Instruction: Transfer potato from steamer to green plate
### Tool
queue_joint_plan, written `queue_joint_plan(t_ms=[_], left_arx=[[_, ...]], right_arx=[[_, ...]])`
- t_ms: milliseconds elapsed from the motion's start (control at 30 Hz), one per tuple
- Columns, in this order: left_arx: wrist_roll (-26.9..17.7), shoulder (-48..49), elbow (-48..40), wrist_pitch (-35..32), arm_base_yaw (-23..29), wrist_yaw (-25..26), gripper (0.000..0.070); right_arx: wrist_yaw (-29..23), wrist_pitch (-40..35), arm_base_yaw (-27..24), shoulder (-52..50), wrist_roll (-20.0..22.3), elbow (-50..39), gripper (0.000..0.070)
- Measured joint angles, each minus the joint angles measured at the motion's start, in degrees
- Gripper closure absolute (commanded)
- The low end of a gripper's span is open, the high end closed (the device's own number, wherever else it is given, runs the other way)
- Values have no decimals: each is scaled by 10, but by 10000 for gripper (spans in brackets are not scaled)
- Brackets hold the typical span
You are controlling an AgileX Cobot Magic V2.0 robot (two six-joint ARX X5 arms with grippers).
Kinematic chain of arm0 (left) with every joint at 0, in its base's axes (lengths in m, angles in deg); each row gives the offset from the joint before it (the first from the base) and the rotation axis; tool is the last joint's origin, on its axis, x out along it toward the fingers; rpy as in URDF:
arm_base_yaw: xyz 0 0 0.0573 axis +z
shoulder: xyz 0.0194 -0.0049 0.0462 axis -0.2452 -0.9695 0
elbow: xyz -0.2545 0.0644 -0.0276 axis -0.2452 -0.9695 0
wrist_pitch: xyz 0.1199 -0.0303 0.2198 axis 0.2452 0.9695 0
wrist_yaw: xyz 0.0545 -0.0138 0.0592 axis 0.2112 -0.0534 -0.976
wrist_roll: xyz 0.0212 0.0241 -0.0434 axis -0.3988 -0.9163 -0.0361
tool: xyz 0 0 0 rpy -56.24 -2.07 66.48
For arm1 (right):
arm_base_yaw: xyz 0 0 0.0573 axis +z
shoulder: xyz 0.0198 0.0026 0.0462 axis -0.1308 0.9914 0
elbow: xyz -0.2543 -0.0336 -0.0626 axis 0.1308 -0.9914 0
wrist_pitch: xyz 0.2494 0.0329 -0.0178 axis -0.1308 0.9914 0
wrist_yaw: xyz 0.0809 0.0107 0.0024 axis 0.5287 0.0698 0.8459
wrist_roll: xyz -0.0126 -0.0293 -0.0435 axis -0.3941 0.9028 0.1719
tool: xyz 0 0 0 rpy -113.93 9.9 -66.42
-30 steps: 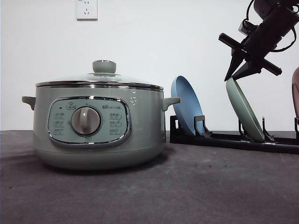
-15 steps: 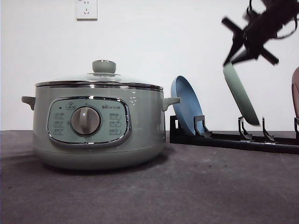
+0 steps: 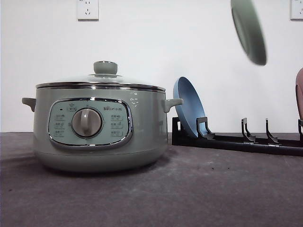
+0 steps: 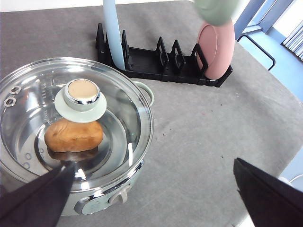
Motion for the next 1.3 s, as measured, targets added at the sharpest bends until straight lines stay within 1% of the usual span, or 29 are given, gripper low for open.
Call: queue_joint_plan(t_ms=[100, 167, 233, 300, 467, 600, 733, 833, 900, 1100, 1200, 1300], left_arx=[[0, 0, 0, 0, 0, 0, 0], [0, 0, 0, 0, 0, 0, 0], [-2, 0, 0, -1, 0, 0, 0], [-3, 0, 0, -1, 0, 0, 0], [-4, 0, 0, -1, 0, 0, 0], [-4, 0, 0, -1, 0, 0, 0], [-4, 0, 0, -1, 0, 0, 0], [-4, 0, 0, -1, 0, 0, 0], [-4, 0, 0, -1, 0, 0, 0], [-4, 0, 0, -1, 0, 0, 0], [-4, 0, 0, -1, 0, 0, 0], [-4, 0, 0, -1, 0, 0, 0]], right_arx=[[-49, 61, 43, -46, 52, 0, 698], [-59, 85, 77, -70, 79, 0, 698], [-76, 111, 117, -90, 105, 0, 698], [-106, 147, 162, -105, 127, 0, 698], [-213, 234, 280, -125, 161, 0, 698], [-302, 254, 364, -148, 175, -16, 698], [-358, 246, 440, -174, 175, -77, 698], [-402, 232, 489, -182, 170, -145, 698], [-431, 218, 516, -182, 159, -196, 698], [-495, 170, 572, -179, 109, -329, 698], [-510, 160, 593, -171, 75, -380, 698], [-512, 135, 606, -162, 52, -423, 698]])
